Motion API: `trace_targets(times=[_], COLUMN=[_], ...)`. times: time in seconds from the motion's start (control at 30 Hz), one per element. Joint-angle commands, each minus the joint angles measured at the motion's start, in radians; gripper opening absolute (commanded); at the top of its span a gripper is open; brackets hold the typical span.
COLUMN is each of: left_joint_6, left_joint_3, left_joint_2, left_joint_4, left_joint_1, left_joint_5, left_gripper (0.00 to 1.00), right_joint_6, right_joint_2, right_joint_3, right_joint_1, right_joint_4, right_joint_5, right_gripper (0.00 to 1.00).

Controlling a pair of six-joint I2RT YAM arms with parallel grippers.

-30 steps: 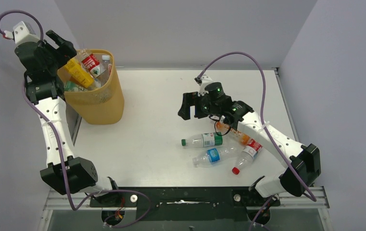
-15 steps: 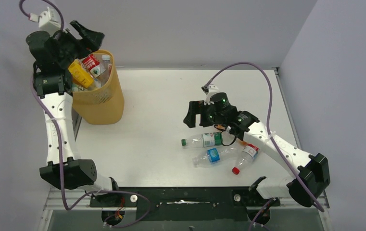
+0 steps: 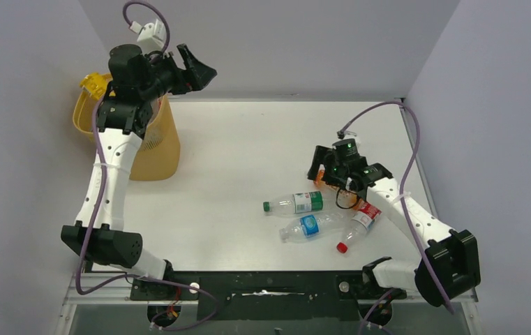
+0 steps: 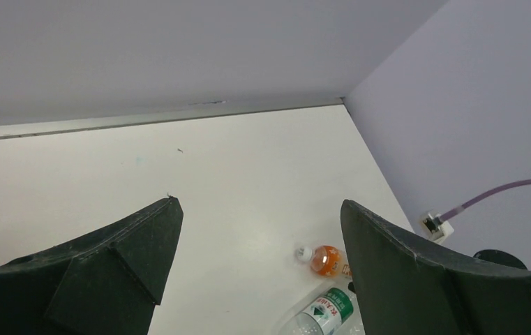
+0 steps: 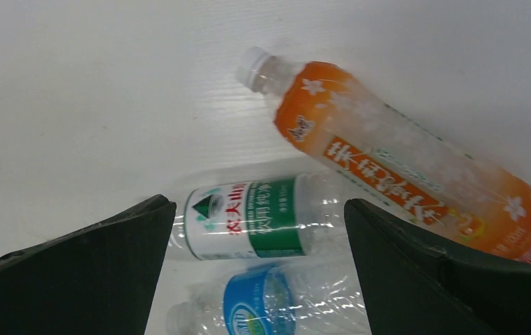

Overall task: Put the plastic bottles in the bin
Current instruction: Pick up the plastic bottle at the center of the board.

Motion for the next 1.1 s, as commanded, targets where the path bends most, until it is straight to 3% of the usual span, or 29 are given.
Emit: trace_targets(times=[0.0,0.17,0.3,0.47,1.07], left_joint_6=[0.058,0.066,0.080,0.072,0.089], left_joint_3=[-0.024,-0.108,-0.165,-0.234,-0.260], left_joint_2=[0.004,0.033,0.072,0.082,0.102], left_joint_4=[-0.015,0.007,0.015,0.054,0.059], left_joint_1=[-0.068,-0.186,-0.304,-0.369,-0.390], left_joint_5=[-0.056,-0.078,-0.112,-0.130,-0.136], left_gripper=[0.85,0.85,0.85,0.85,0.85], right_joint_6=[0.018,0.018,0.014,0.006,-0.081], right_joint_2=[-0.061,-0.049,-0.020,0.018,0.208], right_joint_3=[-0.007,0.000,-0.015,-0.031,0.016], right_joint_1=[-0.077,-0.103,-0.105,-0.105,-0.103], right_joint_4=[-0.047,-0.121,-0.140,-0.169,-0.144], right_joint_5=[0.092,0.216,0.242,0.253,0.286], right_gripper=[0.98,0.98,0.98,0.98,1.00])
